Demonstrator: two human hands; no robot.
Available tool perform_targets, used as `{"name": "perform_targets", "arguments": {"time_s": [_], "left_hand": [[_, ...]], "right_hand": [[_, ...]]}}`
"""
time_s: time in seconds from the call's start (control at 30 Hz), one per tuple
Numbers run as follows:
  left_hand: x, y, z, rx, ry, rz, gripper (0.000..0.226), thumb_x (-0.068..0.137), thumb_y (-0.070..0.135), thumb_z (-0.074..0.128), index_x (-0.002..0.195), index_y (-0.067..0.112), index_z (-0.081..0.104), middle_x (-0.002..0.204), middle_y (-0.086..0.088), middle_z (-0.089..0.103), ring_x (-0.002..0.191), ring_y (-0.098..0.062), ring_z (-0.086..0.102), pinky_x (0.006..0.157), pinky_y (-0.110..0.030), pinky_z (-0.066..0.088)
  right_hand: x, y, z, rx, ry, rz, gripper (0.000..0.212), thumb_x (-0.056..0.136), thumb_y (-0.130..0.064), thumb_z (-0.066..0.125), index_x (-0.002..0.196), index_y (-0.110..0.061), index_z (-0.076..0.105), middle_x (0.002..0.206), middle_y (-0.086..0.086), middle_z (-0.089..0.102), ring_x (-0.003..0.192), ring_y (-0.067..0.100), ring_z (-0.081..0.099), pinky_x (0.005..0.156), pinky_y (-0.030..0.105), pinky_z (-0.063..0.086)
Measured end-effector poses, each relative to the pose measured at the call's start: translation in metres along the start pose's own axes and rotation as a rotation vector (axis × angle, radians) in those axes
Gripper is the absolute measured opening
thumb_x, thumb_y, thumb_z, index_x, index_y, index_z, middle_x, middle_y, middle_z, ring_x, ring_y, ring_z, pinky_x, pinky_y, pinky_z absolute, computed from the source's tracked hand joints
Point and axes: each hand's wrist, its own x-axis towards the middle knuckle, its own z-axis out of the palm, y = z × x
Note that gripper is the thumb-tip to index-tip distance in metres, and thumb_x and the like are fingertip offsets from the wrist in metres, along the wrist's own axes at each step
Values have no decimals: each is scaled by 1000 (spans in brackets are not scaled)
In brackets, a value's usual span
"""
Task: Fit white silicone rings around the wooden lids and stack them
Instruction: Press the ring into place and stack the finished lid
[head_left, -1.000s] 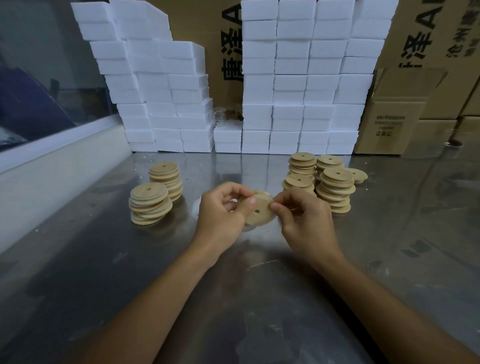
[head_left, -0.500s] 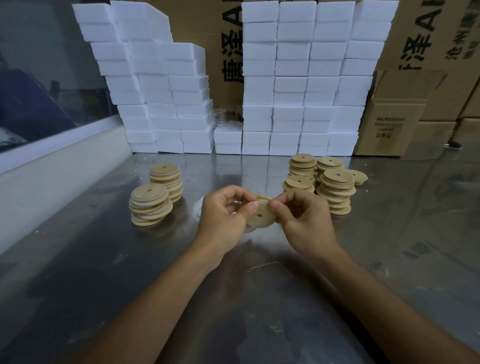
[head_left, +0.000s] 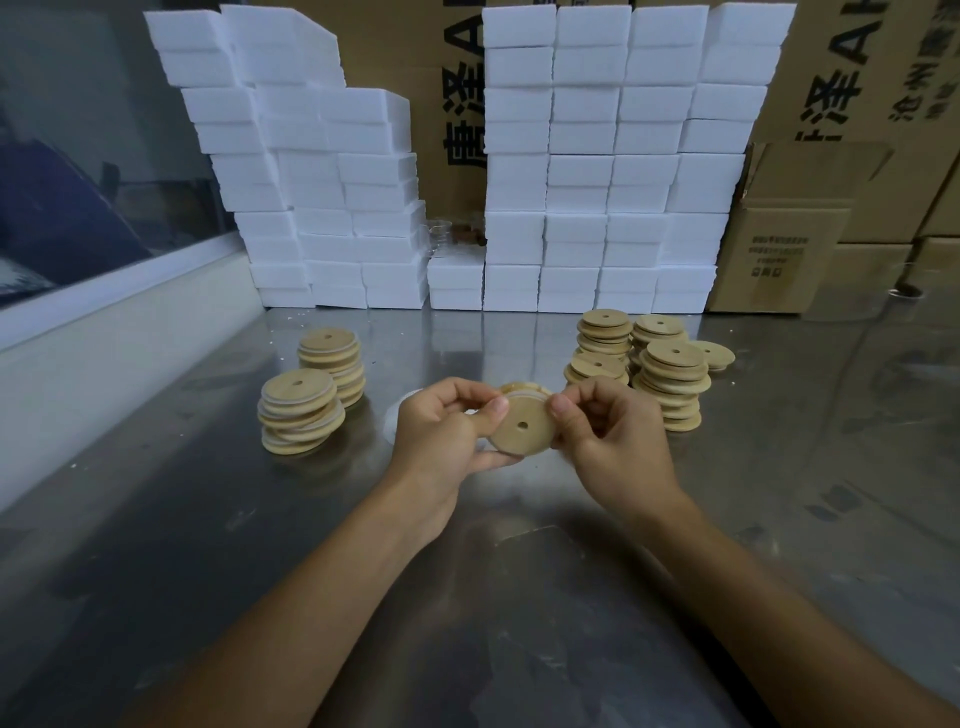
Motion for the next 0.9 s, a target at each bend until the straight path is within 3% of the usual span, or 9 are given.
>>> {"name": "perform_targets", "arguments": {"time_s": [0.07,0.2,0.47,0.53,0.63,0.7,0.77,0.9], "left_hand": [[0,0,1,-27,-12,-23,13,89,-3,64,78,4,60,109,-27,63,99,-35,67,72,-55,60],[3,0,-1,-129,-16,-71,14,90,-4,61,78,3,57,106,-25,62,102,-37,65,69,-54,59],[6,-4,0,-215,-58,-115,16,91,-3,59,77,3,54,99,-24,64,106,-39,63,68,-56,58],[5,-4,0,-140,-76,-56,15,90,-1,62,77,3,56,96,-23,64,99,-35,67,67,-53,59],[7,-6,-5,187,-67,155,14,88,1,67,77,5,59,83,-14,64,79,-22,66,61,-43,61],[10,-7,-9,365,-69,275,18,86,0,68,72,9,61,70,-5,61,68,-17,59,53,-35,58],[12,-8,-11,502,-73,334,21,85,2,70,68,12,61,61,3,57,61,-16,54,52,-35,54],[15,-9,-13,436,-96,274,19,89,-3,63,73,7,59,53,-1,53,44,-11,54,48,-29,54]], "right_hand": [[1,-1,0,35,12,7,17,90,-2,66,74,-7,64,66,5,67,58,6,62,56,18,51],[0,-1,0,117,5,-1,14,90,-6,67,84,6,65,76,20,70,67,20,67,64,30,59],[0,3,1,88,-6,64,17,95,-1,58,78,-3,60,66,5,65,57,7,61,59,20,52],[-1,3,2,59,41,52,20,97,-1,55,77,-4,58,65,7,63,58,9,59,57,25,51],[-2,5,2,-47,91,2,20,98,-7,54,80,0,54,69,17,58,64,23,52,61,41,47],[-3,5,1,-122,107,-40,20,98,-9,54,79,-3,53,68,7,56,64,16,48,61,36,43],[-3,5,0,-156,122,-65,20,98,-9,54,78,-5,54,67,-3,53,62,6,45,59,27,40],[-3,3,1,-48,126,-27,20,97,-13,59,81,-1,61,67,2,61,58,4,54,55,20,44]]}}
